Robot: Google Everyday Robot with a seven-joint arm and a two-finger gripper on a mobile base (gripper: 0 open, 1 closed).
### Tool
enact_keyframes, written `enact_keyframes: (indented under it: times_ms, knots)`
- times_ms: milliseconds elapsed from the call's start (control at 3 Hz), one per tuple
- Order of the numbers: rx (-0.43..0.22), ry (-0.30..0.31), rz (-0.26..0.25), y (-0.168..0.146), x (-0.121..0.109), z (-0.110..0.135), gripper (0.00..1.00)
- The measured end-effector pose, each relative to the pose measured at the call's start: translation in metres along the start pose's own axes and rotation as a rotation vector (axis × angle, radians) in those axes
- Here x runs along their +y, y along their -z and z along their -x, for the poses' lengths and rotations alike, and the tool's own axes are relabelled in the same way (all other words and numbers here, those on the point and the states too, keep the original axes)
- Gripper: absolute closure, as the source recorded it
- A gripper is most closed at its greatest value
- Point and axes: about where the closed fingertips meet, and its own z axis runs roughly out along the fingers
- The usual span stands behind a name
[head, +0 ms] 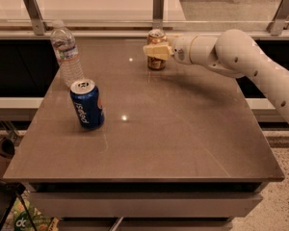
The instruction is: Move orange can near pepsi can
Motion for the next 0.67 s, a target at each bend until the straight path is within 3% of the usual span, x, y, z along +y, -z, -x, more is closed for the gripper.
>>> enact_keyframes:
  times_ms: [667]
  knots:
    - [0.001, 0.000, 0.008, -0.0042, 0.0039, -0.0002, 0.85]
